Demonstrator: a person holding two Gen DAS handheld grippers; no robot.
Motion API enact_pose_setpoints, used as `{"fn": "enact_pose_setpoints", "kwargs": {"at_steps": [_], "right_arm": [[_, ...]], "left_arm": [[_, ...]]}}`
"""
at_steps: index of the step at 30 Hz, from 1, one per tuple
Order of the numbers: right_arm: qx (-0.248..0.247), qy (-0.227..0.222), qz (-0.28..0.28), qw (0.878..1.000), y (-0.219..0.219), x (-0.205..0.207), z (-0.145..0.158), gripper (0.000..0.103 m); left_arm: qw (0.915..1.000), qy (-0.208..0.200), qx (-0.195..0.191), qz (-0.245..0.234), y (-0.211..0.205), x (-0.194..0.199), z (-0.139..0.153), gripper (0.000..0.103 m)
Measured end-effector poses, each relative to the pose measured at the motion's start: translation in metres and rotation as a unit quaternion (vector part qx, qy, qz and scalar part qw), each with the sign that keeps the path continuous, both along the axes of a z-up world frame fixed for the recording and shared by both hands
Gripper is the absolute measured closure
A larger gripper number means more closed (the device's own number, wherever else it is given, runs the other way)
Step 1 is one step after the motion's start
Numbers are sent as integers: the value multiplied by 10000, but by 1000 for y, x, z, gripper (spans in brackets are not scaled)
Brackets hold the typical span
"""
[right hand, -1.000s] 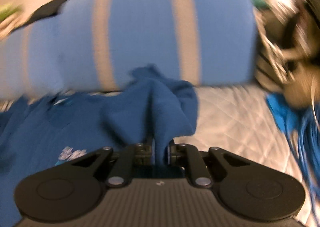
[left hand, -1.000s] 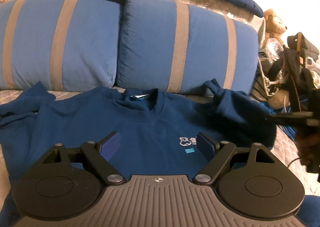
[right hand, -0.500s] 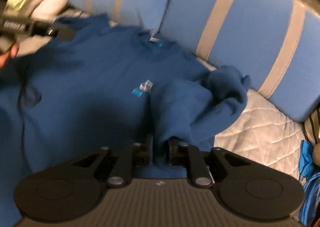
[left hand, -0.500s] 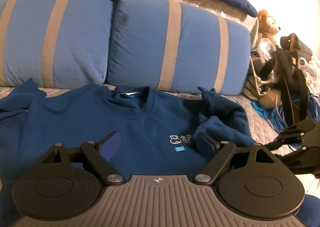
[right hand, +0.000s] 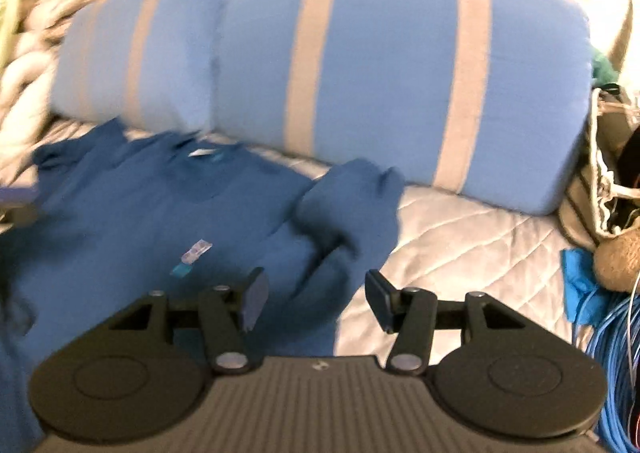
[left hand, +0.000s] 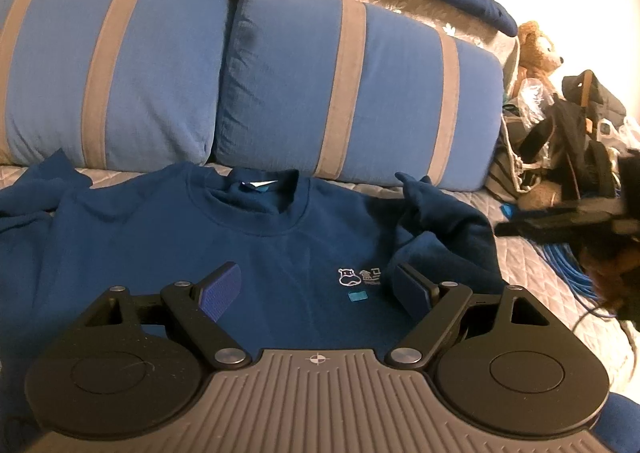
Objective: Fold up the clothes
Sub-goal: 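Grasp the sweatshirt sleeve cuff with the right gripper, then pull the held sleeve outward away from the body with the right gripper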
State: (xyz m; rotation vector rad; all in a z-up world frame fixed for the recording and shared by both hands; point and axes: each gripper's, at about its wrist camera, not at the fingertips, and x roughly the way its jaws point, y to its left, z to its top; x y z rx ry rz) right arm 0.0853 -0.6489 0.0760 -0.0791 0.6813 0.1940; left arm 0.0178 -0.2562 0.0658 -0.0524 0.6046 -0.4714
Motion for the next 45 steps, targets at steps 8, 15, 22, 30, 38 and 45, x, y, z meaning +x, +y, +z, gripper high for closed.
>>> {"fn": "enact_pose_setpoints", "kwargs": {"at_steps": [8, 15, 22, 30, 38, 45], "right_arm": [[-137, 284, -457, 9985, 3, 66, -32, 99], [1741, 72, -1918, 9658, -63, 46, -19, 99], [2456, 298, -2611, 9331, -104, -1, -26, 99], [1729, 893, -2708, 9428, -107, -28, -45, 72], [2142, 302, -2173, 9518, -115, -30, -28, 23], [2176, 435, -1970, 9550, -133, 21, -50, 23]], "left_arm": [[10000, 60, 4, -43, 0, 3, -1, 19], [9999, 63, -98, -125, 0, 3, 1, 19], [9999, 68, -85, -84, -1, 2, 1, 19], [9999, 96, -21, -87, -2, 2, 0, 19], [9999, 92, 50, -102, -2, 1, -1, 19], [9998, 121, 150, -91, -4, 2, -4, 19]]}}
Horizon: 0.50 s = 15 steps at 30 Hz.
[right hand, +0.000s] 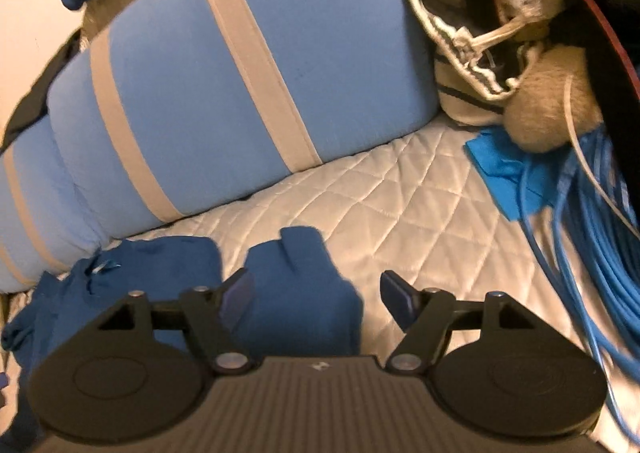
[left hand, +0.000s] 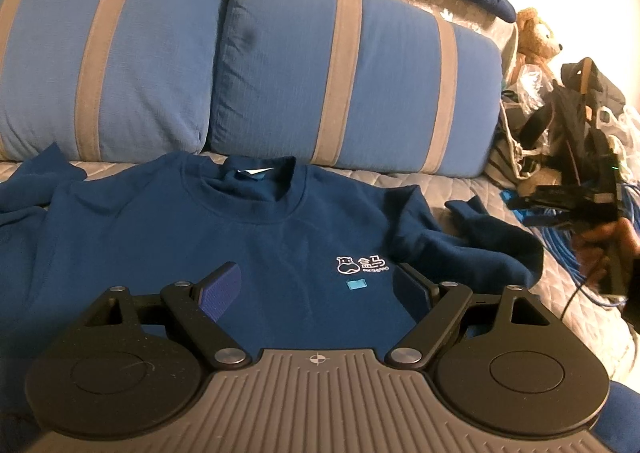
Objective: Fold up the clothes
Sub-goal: 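Pull the held sleeve outward away from the body with the right gripper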
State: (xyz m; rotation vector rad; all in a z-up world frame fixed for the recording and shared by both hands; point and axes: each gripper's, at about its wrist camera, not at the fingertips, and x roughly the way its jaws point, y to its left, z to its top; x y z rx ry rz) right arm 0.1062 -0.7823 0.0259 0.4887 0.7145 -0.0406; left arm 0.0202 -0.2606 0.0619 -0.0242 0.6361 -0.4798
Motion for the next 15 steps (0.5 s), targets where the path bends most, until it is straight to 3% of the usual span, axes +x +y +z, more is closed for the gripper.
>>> {"fn": "enact_pose_setpoints", "kwargs": {"at_steps": [7, 8, 9, 11, 15], "right_arm": [[734, 248, 484, 9958, -21, 36, -44, 29], [865, 273, 599, 9941, -23, 38, -49, 43], [891, 271, 624, 9937, -23, 40, -53, 49], [862, 186, 533, 9947, -23, 38, -53, 77], [656, -270, 65, 9975, -27, 27, -33, 81]], "left_arm": [[9999, 55, 94, -29, -3, 3, -3, 19], [9999, 58, 107, -40, -4, 3, -4, 19], [9999, 61, 121, -50, -5, 4, -4, 19], [9998, 67, 152, -65, -6, 4, -5, 19], [9998, 62, 194, -90, -8, 4, -6, 19]]}}
